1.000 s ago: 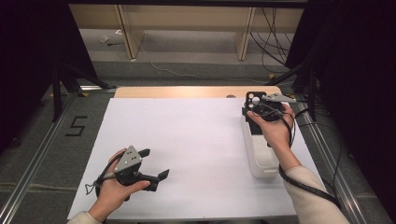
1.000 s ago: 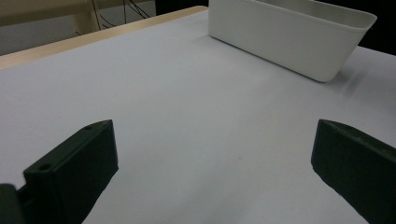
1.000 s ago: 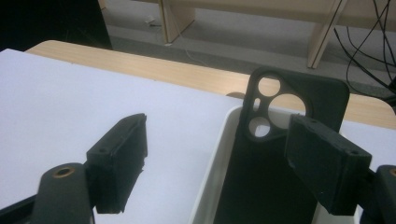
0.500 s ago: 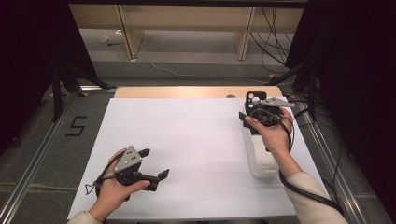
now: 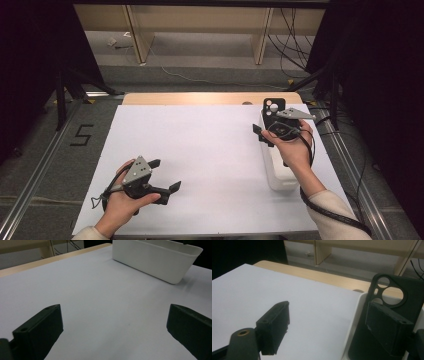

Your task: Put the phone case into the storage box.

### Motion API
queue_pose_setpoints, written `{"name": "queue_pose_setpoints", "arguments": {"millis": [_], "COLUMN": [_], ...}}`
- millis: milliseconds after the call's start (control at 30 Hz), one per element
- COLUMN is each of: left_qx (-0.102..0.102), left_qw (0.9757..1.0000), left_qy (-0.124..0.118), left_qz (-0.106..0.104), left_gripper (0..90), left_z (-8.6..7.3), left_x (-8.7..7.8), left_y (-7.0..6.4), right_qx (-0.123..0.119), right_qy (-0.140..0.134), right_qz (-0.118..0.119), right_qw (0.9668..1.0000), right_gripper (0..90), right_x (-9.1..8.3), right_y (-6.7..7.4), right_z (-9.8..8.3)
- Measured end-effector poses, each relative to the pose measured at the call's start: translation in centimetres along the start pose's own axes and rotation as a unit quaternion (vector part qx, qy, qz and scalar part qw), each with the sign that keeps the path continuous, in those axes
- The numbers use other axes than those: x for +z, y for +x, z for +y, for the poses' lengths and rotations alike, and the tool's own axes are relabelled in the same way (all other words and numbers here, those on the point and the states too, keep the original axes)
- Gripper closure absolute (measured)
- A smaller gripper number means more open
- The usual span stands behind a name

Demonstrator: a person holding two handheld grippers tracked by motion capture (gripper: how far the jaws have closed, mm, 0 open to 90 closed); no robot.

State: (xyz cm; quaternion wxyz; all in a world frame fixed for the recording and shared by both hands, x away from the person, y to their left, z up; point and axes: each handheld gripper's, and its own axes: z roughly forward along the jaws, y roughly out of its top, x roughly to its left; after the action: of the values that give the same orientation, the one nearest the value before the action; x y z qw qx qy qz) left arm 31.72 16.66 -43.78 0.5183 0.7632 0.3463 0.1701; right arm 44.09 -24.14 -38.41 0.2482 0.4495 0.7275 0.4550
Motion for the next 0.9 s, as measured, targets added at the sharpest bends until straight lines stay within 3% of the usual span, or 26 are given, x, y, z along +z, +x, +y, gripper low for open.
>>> {"name": "queue_pose_setpoints", "arguments": {"millis": [900], "left_qx": [0.002], "left_qw": [1.0], "left_qy": [0.0], "left_qz": [0.003], "left_gripper": [0.1], "left_z": [0.0], "left_x": [-0.1], "left_y": [0.1], "right_qx": [-0.026], "right_qy": [-0.006], "right_qz": [0.036], "right_qw": [0.999], "right_gripper": [19.3], "right_x": [-1.3], "right_y": [2.2], "right_z": [-1.1]}}
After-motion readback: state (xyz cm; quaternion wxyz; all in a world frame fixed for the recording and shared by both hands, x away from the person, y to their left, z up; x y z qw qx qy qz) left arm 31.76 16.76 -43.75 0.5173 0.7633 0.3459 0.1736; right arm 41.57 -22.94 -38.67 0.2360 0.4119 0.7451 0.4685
